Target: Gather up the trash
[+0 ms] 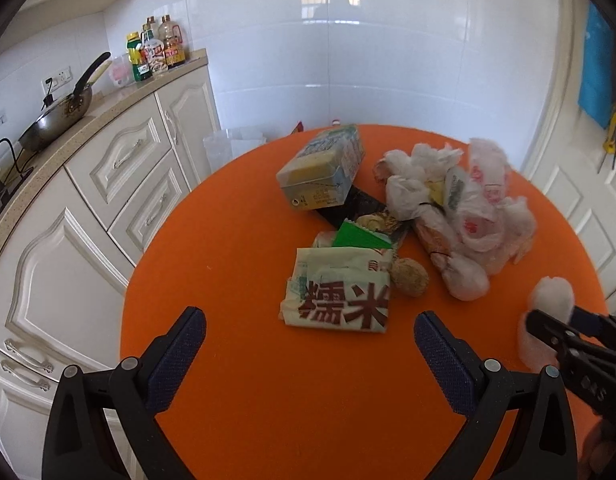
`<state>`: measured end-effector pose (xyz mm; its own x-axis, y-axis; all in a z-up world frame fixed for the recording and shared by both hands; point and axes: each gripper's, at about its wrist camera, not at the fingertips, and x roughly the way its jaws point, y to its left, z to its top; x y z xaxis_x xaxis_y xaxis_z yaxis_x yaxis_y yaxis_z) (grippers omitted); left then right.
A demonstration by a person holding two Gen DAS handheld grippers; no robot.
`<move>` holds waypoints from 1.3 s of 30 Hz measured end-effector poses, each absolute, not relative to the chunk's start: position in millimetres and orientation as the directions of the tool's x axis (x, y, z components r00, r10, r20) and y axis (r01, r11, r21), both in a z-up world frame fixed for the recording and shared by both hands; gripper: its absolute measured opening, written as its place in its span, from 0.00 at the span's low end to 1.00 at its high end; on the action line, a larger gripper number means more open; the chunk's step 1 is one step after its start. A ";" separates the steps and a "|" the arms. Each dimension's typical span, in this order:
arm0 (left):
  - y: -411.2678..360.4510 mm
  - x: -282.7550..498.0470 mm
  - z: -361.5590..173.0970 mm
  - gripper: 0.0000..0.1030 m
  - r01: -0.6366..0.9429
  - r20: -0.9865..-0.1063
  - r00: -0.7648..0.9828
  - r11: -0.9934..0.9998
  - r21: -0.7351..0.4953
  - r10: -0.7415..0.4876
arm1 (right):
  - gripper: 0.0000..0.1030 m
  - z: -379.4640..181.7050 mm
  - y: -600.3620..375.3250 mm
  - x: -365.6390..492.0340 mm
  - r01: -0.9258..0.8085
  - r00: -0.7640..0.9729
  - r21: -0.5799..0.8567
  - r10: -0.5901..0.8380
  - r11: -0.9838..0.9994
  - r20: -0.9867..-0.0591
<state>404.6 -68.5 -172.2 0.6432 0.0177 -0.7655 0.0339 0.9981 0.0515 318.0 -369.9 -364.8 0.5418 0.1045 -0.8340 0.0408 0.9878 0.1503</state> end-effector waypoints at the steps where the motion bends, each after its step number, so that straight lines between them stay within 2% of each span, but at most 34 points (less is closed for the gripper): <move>1: -70.4 413.1 -178.7 0.99 0.035 -0.771 0.637 0.998 0.059 0.023 | 0.49 -364.8 -368.4 318.6 0.034 0.543 0.150 0.108 0.988 -0.833; 9: -92.8 485.1 -228.1 1.00 0.079 -0.812 0.581 0.989 0.126 0.057 | 0.48 -364.5 -378.1 323.6 0.036 0.537 0.205 0.154 0.978 -0.829; 11: -94.0 495.5 -231.4 0.96 0.097 -0.810 0.586 0.990 0.107 0.030 | 0.48 -363.9 -379.8 325.3 0.033 0.535 0.209 0.159 0.977 -0.830; 12: -95.1 502.3 -234.0 0.86 0.109 -0.815 0.579 0.990 0.087 0.008 | 0.48 -363.4 -380.3 325.4 0.030 0.536 0.211 0.163 0.977 -0.829; 13: -93.3 508.7 -235.6 0.71 0.120 -0.821 0.570 0.992 0.043 -0.034 | 0.48 -362.8 -380.4 325.6 0.026 0.536 0.213 0.166 0.977 -0.827; 14: -93.0 514.1 -237.9 0.68 0.125 -0.826 0.559 0.992 0.003 -0.068 | 0.48 -362.5 -380.4 325.5 0.022 0.536 0.217 0.172 0.976 -0.827; 25: -84.0 494.0 -251.8 0.63 0.092 -0.800 0.595 0.995 -0.022 -0.073 | 0.48 -348.6 -388.9 314.0 -0.006 0.572 0.276 0.229 0.961 -0.788; 30: -88.3 470.3 -237.9 0.63 0.077 -0.758 0.649 0.997 -0.029 -0.072 | 0.48 -340.5 -397.8 306.4 -0.008 0.598 0.302 0.247 0.953 -0.763; 39: -142.5 429.6 -189.5 0.63 0.173 -0.677 0.718 0.984 -0.049 -0.160 | 0.48 -320.7 -436.7 276.5 0.025 0.673 0.356 0.247 0.934 -0.697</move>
<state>429.6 -142.5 -189.5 0.7181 -0.1601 -0.6773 0.1727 0.9837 -0.0494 276.5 -436.7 -320.7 0.6732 0.2470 -0.6970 0.0253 0.9343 0.3556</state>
